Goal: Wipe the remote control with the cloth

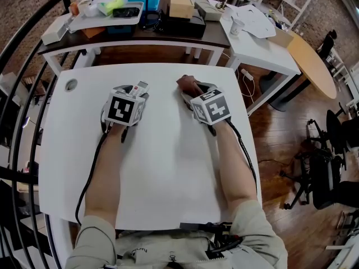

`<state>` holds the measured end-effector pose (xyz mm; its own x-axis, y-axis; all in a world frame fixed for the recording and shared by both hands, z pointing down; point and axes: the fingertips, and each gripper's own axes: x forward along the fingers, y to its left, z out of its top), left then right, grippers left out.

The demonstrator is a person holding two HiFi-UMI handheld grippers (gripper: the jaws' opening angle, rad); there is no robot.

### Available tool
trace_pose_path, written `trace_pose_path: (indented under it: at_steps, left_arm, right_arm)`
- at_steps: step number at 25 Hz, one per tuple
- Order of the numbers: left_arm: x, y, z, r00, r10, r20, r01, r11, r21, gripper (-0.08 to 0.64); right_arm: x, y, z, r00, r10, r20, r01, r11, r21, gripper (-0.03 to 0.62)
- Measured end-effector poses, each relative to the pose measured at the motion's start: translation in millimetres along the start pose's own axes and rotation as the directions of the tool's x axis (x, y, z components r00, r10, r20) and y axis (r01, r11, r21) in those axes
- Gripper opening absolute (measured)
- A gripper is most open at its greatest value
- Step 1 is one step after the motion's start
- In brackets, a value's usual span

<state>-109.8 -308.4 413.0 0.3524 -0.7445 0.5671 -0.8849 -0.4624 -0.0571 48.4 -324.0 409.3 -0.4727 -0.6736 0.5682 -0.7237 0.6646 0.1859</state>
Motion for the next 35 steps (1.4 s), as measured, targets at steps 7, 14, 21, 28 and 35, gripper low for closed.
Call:
trace_pose_path:
  at_steps: [7, 14, 21, 28, 35]
  left_arm:
    - [-15.4, 6.3, 19.8, 0.994, 0.046, 0.103, -0.050, 0.998, 0.029, 0.238]
    - [-74.5, -7.8, 60.2, 0.933, 0.080, 0.350, -0.088, 0.996, 0.008, 0.175]
    - [-162.0, -31.9, 76.0, 0.809, 0.109, 0.577, -0.107, 0.994, -0.038, 0.095]
    - [-227.5, -70.3, 67.3, 0.690, 0.091, 0.718, -0.137, 0.991, 0.006, 0.012]
    - [-241.4, -107.0, 42.0, 0.685, 0.017, 0.728, -0.153, 0.981, 0.121, 0.003]
  right_arm:
    - [-23.6, -2.8, 9.5, 0.999, -0.018, 0.045, 0.019, 1.000, -0.007, 0.253]
    - [-81.9, -2.6, 39.8, 0.964, -0.112, 0.241, 0.109, 0.994, 0.026, 0.222]
    - [-168.0, 15.0, 68.2, 0.859, -0.197, 0.473, 0.188, 0.980, 0.068, 0.085]
    - [-242.1, 52.1, 80.4, 0.724, -0.187, 0.664, 0.218, 0.975, 0.036, 0.005]
    - [-262.1, 89.0, 67.4, 0.699, -0.108, 0.707, 0.147, 0.989, 0.005, 0.005]
